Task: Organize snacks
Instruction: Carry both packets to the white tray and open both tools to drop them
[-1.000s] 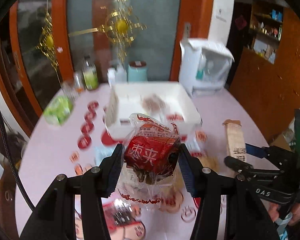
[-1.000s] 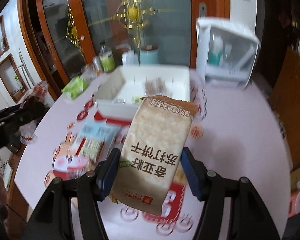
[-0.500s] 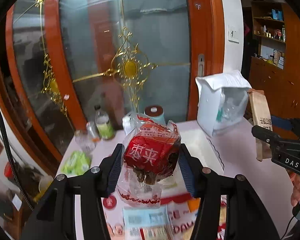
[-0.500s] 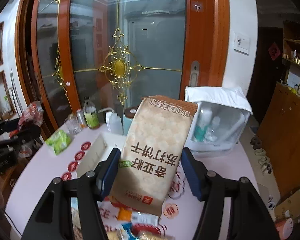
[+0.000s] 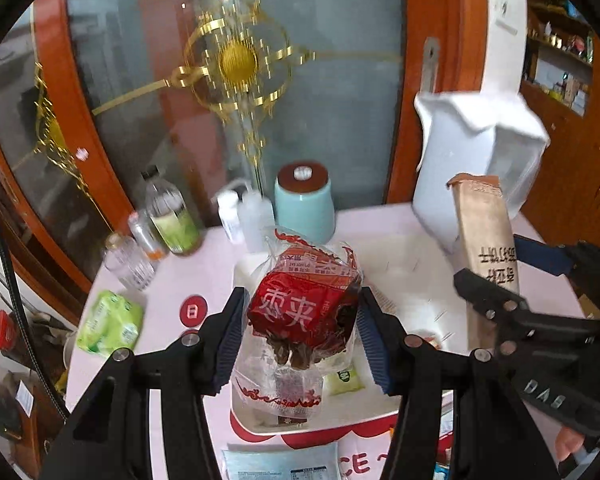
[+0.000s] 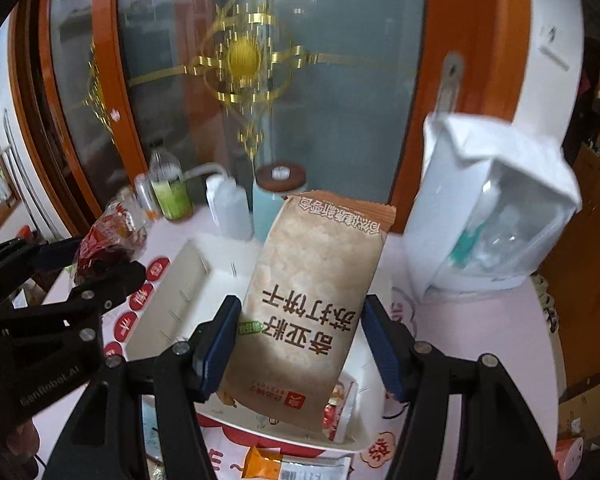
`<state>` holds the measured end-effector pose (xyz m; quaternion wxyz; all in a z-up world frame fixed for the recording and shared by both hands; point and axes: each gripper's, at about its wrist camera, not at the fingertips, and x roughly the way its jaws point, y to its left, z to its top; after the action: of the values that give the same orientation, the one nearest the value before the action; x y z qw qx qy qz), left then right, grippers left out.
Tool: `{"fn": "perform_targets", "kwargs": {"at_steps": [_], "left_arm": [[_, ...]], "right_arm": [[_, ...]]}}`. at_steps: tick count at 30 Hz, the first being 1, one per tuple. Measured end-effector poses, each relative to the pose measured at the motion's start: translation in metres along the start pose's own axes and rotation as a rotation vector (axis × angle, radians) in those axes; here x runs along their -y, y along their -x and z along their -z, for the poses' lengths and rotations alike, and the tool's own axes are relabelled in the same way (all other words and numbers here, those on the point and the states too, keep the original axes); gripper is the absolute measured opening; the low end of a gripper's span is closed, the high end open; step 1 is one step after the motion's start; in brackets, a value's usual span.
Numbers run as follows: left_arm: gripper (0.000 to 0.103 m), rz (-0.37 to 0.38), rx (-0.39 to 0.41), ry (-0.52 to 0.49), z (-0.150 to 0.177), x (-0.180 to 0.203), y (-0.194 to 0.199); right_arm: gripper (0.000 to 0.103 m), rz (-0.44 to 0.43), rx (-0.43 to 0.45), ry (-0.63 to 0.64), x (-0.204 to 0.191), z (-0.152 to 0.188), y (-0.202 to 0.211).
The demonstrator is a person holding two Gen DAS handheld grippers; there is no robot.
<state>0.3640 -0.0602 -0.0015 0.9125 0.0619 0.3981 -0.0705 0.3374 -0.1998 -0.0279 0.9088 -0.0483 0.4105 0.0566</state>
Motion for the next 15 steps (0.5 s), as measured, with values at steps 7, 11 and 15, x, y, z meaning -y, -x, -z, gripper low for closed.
{"fn": "perform_targets", "kwargs": {"at_steps": [7, 11, 15], "left_arm": [[0.063, 0.008, -0.099, 0.05, 0.012, -0.003, -0.065], [0.095, 0.056, -0.145, 0.095, 0.02, -0.011, -0.089], [0.095, 0.1, -0.201, 0.139, 0.028, -0.018, -0.101]], "right_arm": [[0.063, 0.026, -0.137, -0.025, 0.002, 0.017, -0.065], [0.085, 0.01, -0.183, -0.083, 0.014, 0.03, -0.085], [0.096, 0.037, -0.165, -0.061, 0.016, 0.033, -0.083]]}}
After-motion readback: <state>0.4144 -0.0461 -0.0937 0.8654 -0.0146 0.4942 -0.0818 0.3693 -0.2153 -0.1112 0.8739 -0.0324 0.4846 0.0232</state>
